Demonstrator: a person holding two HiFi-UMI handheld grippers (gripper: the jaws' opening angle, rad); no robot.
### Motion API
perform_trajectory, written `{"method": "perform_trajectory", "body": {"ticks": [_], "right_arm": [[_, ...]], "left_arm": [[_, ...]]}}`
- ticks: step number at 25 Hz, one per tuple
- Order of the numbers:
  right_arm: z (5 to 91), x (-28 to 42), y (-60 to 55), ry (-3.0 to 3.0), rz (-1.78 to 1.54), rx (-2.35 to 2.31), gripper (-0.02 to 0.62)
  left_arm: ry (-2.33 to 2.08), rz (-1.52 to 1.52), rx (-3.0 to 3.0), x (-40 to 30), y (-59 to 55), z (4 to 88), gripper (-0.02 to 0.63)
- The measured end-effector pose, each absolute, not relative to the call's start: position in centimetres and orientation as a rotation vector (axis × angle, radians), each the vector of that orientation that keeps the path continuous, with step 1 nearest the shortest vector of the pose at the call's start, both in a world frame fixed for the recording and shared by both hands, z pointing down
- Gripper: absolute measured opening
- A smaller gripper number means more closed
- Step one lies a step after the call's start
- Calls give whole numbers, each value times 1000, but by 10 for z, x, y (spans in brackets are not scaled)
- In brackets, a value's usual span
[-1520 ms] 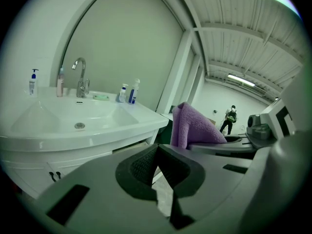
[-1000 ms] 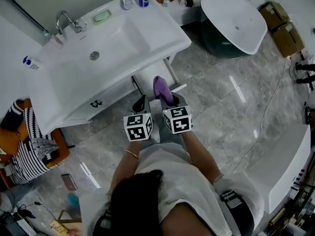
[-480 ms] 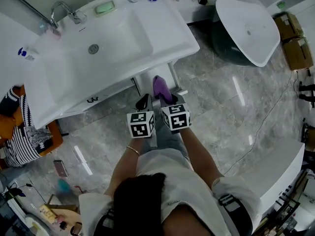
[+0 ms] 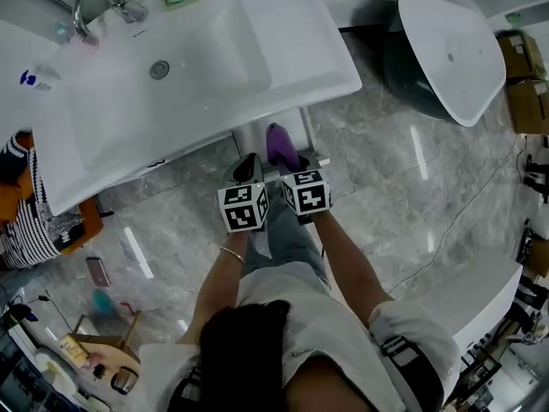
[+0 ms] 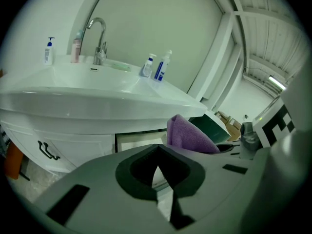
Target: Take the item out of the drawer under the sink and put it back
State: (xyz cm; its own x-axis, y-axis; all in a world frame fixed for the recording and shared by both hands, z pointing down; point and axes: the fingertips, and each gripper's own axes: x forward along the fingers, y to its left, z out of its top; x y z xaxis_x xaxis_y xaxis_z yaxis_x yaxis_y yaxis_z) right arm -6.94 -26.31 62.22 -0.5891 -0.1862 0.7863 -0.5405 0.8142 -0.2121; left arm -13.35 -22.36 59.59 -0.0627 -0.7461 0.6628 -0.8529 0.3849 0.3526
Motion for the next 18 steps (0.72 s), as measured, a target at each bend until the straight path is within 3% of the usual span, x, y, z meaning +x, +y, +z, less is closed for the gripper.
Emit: {"method": "perform_trajectory", "body": {"ticks": [18], "right_arm": [[726, -89, -301, -2087, 618, 457, 74]], "left_arm": [[-1825, 182, 1297, -140, -259, 689, 3]]}}
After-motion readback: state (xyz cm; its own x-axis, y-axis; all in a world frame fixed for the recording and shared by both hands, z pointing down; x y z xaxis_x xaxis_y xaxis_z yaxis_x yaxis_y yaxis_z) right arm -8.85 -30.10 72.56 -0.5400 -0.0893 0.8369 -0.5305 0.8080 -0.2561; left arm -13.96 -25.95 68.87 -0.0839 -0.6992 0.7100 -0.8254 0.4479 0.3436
